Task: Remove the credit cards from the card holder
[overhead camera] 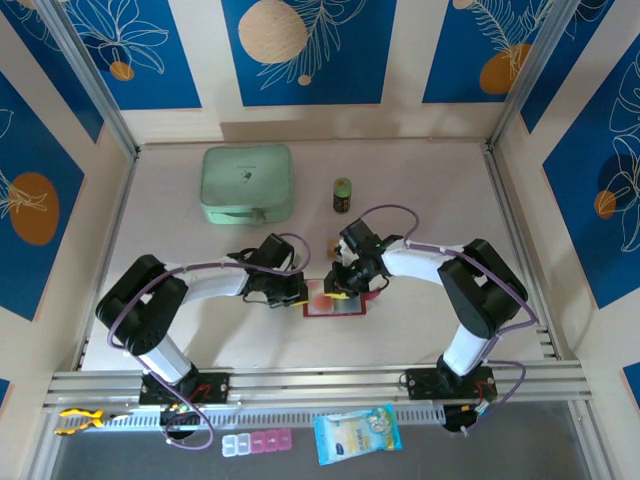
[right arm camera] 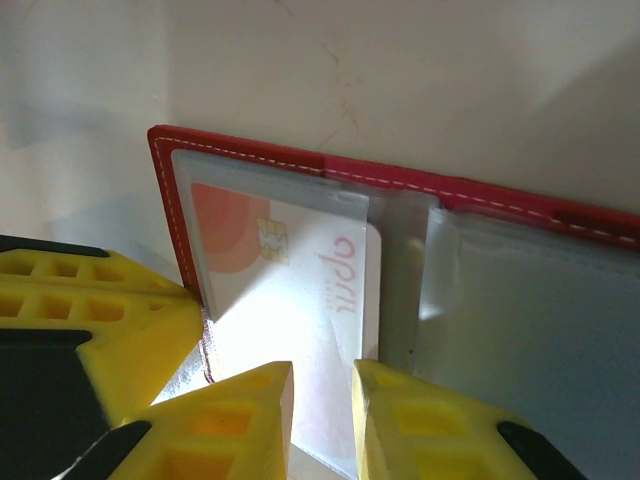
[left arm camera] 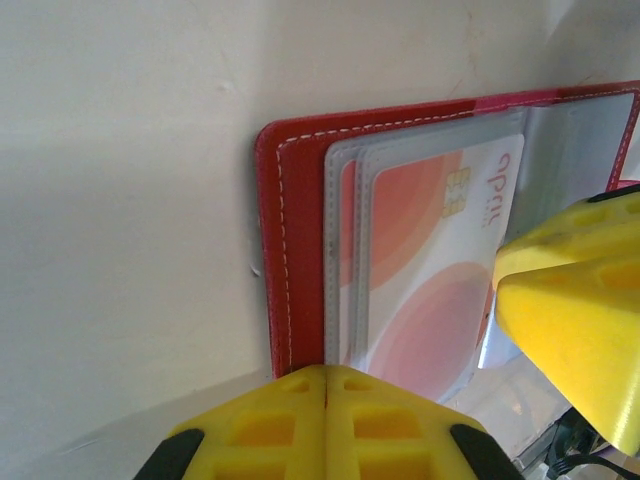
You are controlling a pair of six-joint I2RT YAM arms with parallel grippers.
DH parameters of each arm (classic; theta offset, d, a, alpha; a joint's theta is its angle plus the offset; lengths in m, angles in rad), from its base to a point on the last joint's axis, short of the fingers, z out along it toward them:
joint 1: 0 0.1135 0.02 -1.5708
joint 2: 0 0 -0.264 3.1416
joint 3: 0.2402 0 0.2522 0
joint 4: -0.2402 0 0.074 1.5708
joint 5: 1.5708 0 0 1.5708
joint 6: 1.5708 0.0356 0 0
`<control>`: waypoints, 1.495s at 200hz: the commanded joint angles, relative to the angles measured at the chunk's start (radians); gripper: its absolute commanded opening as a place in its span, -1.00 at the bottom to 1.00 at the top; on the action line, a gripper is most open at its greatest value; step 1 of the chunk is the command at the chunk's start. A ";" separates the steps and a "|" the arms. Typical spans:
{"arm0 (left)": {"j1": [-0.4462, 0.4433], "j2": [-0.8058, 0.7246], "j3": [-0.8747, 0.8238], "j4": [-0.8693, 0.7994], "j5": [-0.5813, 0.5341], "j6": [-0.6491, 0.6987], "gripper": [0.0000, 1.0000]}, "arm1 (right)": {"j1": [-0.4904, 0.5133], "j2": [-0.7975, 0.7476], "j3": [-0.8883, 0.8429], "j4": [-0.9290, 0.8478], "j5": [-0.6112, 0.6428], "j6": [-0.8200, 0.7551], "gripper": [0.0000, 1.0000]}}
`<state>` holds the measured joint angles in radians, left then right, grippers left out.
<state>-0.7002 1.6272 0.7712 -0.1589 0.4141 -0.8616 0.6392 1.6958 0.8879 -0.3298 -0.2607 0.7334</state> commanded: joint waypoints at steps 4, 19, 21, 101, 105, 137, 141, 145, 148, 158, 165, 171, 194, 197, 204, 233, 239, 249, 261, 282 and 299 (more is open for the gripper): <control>0.015 0.013 0.003 -0.032 -0.008 0.019 -0.90 | -0.004 0.013 0.031 -0.018 0.008 -0.021 -0.49; 0.016 0.014 0.002 -0.033 -0.010 0.019 -0.90 | -0.004 0.014 0.033 -0.029 0.018 -0.027 -0.47; 0.015 0.014 0.003 -0.034 -0.010 0.019 -0.90 | -0.003 0.013 0.033 -0.029 0.020 -0.027 -0.47; 0.016 0.014 0.004 -0.037 -0.007 0.021 -0.91 | -0.001 0.005 0.042 -0.072 0.062 -0.055 -0.47; 0.016 0.014 0.004 -0.036 -0.006 0.021 -0.91 | 0.000 0.004 0.042 -0.074 0.062 -0.055 -0.47; 0.017 0.002 0.010 -0.041 -0.006 0.018 -0.91 | 0.000 -0.009 0.045 -0.084 0.067 -0.057 -0.47; 0.019 -0.001 0.012 -0.043 -0.006 0.019 -0.91 | 0.000 -0.010 0.046 -0.086 0.067 -0.057 -0.47; 0.016 -0.005 0.015 -0.046 -0.007 0.020 -0.91 | 0.000 -0.012 0.047 -0.087 0.067 -0.058 -0.47; 0.017 -0.005 0.016 -0.047 -0.007 0.020 -0.91 | 0.001 -0.014 0.048 -0.088 0.068 -0.058 -0.47; 0.017 -0.010 0.023 -0.051 -0.009 0.022 -0.91 | 0.001 -0.016 0.050 -0.092 0.070 -0.058 -0.47; 0.016 -0.014 0.026 -0.055 -0.011 0.024 -0.91 | 0.001 -0.019 0.051 -0.094 0.071 -0.058 -0.47; 0.016 -0.016 0.030 -0.056 -0.011 0.024 -0.91 | 0.001 -0.021 0.052 -0.095 0.071 -0.058 -0.47; 0.016 -0.028 0.039 -0.059 -0.009 0.023 -0.91 | 0.001 -0.037 0.052 -0.096 0.067 -0.055 -0.46; 0.017 -0.030 0.041 -0.060 -0.009 0.021 -0.91 | 0.001 -0.040 0.051 -0.097 0.067 -0.055 -0.47; 0.017 -0.034 0.044 -0.062 -0.008 0.021 -0.91 | 0.001 -0.044 0.052 -0.098 0.066 -0.054 -0.47; 0.017 -0.042 0.062 -0.051 0.005 0.017 -0.93 | 0.000 -0.055 0.051 -0.098 0.063 -0.051 -0.47; 0.015 -0.040 0.066 -0.048 0.010 0.016 -0.93 | 0.000 -0.056 0.051 -0.097 0.062 -0.050 -0.47; 0.013 -0.033 0.073 -0.041 0.019 0.014 -0.94 | -0.001 -0.056 0.051 -0.095 0.060 -0.049 -0.47; 0.011 -0.023 0.081 -0.031 0.031 0.011 -0.95 | -0.001 -0.055 0.049 -0.091 0.057 -0.048 -0.47; 0.002 0.003 0.094 -0.016 0.043 0.009 -0.97 | -0.001 -0.050 0.047 -0.082 0.048 -0.045 -0.47; -0.001 0.024 0.096 -0.006 0.049 0.006 -0.97 | -0.001 -0.044 0.045 -0.076 0.041 -0.040 -0.47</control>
<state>-0.6960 1.6188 0.8394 -0.1864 0.4324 -0.8555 0.6395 1.6638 0.9165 -0.4046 -0.1978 0.6891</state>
